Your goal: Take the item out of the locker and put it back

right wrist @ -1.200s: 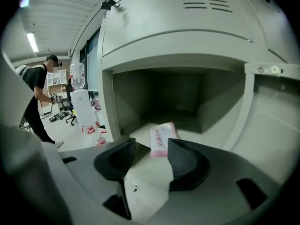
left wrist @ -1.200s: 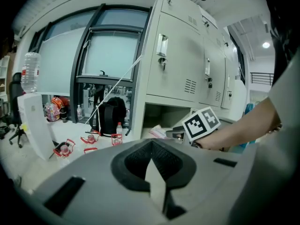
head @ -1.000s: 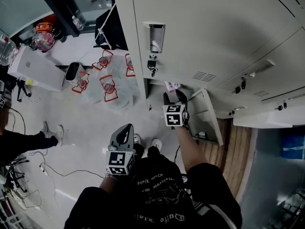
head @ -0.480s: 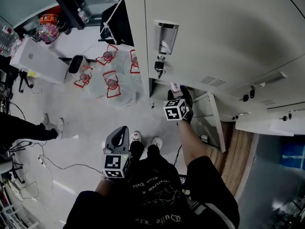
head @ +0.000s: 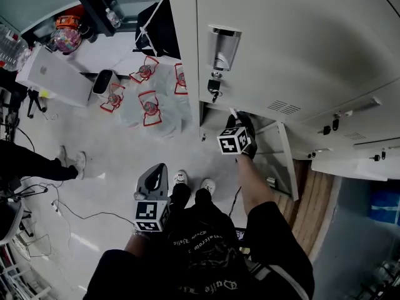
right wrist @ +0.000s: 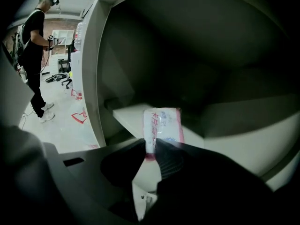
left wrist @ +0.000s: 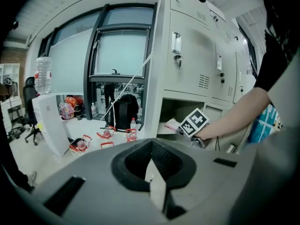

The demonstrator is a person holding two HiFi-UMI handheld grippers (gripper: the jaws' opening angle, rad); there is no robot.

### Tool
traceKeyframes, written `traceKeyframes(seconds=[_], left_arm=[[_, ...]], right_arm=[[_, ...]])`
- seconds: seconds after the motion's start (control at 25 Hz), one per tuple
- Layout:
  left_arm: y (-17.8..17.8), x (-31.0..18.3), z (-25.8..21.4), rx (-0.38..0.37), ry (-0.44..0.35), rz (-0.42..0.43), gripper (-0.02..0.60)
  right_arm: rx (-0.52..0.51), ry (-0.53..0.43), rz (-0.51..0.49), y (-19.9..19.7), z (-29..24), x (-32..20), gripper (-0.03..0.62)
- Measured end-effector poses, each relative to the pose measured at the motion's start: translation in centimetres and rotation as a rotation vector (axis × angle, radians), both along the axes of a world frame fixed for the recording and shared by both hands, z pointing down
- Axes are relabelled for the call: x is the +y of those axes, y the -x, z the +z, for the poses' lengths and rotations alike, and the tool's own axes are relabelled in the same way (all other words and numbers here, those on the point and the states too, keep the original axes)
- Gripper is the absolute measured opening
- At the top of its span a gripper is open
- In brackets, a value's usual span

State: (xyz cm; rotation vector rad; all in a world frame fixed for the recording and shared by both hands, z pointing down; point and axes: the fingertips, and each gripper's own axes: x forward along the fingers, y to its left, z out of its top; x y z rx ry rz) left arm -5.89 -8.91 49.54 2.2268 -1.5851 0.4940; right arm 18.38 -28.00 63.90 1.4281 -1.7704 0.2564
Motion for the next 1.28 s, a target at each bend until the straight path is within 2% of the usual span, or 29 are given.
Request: traceKeyframes(seconds=[0.12,0.44,0.92,1.28], left_arm=[[0.1,-0.1,0.0,0.004,-0.001,-0.001,0.006],[0.6,0.1,0.1,0.021,-0.005,-0.002,0.006],[0.3,0.0,-0.2,0.06,-0.026,0.032,0.006],[-0.1,0.1,0.3,0.088,-0.027,0.052,0.006]], right_arm=[[0.007,-0.003,0.005,-0.3,-0.4,-0.3,0.048],[-0.011,-0.049,0.027,-0.4,-2.4,0.2,0.037],[-0.032,-0.114,0.022,0.6,-6.1,4.8,0.037],[0.004,-0.151,-0.019,1.6,-8.2,8.1,0.037]])
